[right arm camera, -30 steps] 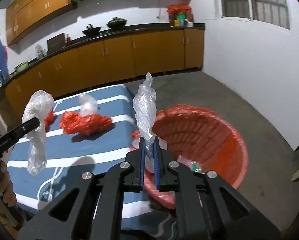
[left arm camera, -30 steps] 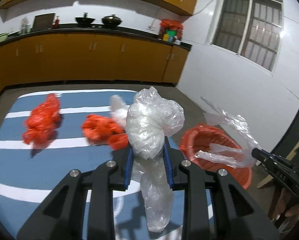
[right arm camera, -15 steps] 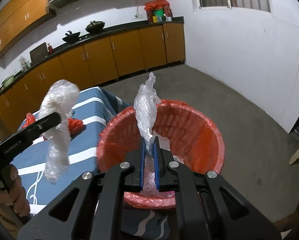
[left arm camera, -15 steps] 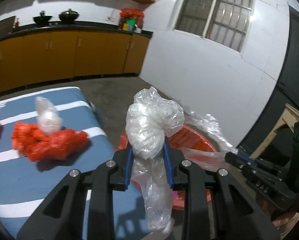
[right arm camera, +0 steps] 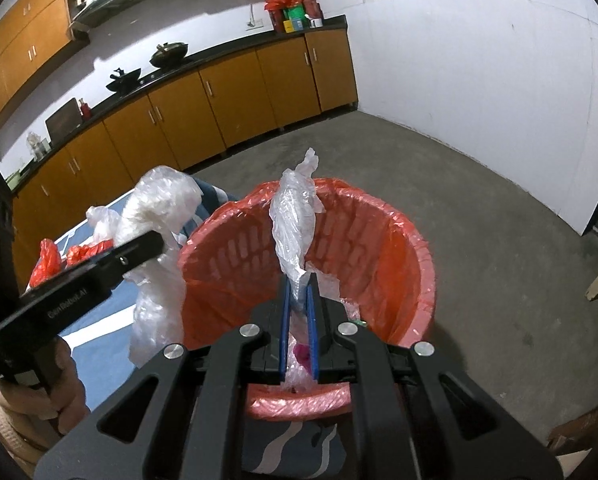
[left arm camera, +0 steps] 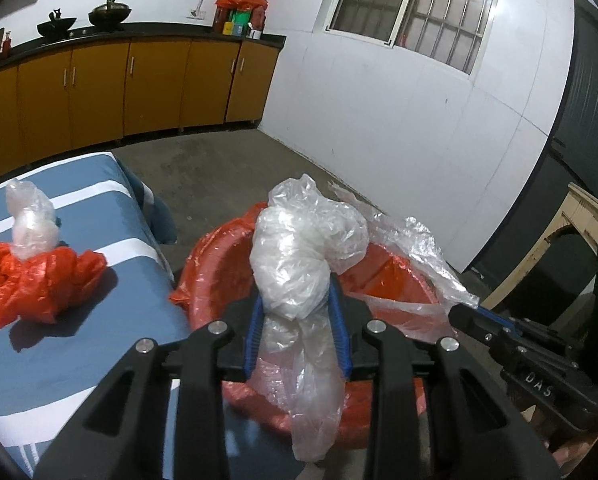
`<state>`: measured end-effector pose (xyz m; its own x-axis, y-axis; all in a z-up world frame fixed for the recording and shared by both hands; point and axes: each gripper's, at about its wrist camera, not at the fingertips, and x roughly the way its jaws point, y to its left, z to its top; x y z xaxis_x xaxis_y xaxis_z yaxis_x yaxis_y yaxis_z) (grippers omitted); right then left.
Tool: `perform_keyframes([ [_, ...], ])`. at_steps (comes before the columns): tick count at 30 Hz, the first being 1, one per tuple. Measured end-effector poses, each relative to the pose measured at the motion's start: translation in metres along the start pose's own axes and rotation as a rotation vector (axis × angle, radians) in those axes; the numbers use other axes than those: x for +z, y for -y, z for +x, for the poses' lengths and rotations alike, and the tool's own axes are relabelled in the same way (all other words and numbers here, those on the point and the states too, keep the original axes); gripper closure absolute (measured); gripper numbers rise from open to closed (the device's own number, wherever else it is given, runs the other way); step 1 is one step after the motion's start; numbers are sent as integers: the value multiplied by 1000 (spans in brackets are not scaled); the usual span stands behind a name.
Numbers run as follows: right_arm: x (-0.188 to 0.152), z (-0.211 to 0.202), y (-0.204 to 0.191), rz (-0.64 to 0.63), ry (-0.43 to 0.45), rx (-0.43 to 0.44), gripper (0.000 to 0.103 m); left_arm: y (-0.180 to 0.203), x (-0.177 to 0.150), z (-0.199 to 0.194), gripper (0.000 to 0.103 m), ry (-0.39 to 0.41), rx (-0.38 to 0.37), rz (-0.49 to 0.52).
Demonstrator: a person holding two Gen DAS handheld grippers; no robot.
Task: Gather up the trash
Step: 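Carry both clear plastic pieces to the orange basket and open both tools, then move both tools back over the red bags on the table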
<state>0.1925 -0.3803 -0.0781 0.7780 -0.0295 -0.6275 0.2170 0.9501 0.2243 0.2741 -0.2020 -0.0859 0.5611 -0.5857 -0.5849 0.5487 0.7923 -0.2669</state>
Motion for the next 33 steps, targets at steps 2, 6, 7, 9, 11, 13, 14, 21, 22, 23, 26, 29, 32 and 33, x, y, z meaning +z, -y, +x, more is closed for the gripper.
perform_keyframes([
  [2,-1,0,1,12,7,5,92,1,0,5,69,-6,1,3],
  [6,-2,1,6,46,12,20,72,-1,-1,9,60,-16,6,5],
  [7,-2,1,7,50,13,21,67,-3,-2,10,58,-19,8,1],
  [9,-5,0,7,48,13,14,66,-7,-3,11,55,-22,15,-7],
  [11,-5,-1,9,46,12,7,66,-12,-4,10,54,-26,27,-21],
  [13,-6,-4,8,38,14,-10,66,-16,-5,6,53,-23,39,-28],
  [14,-5,-4,9,33,15,-17,66,-20,-6,3,53,-17,51,-31],
  [21,-4,-13,2,-11,32,-51,66,-51,-11,-29,45,26,164,-63],
  [22,-3,-13,-1,-17,35,-48,66,-55,-12,-33,44,29,176,-69],
  [23,-3,-14,-4,-23,37,-46,66,-62,-12,-39,44,34,194,-76],
  [26,-1,-14,-19,-55,43,-32,66,-82,-14,-59,43,54,247,-100],
  [29,1,-10,-39,-97,45,-3,66,-104,-19,-81,42,78,311,-120],
  [32,2,-6,-59,-129,42,27,66,-127,-26,-104,41,97,382,-133],
  [33,3,-3,-68,-142,39,41,66,-134,-28,-112,40,102,406,-136],
])
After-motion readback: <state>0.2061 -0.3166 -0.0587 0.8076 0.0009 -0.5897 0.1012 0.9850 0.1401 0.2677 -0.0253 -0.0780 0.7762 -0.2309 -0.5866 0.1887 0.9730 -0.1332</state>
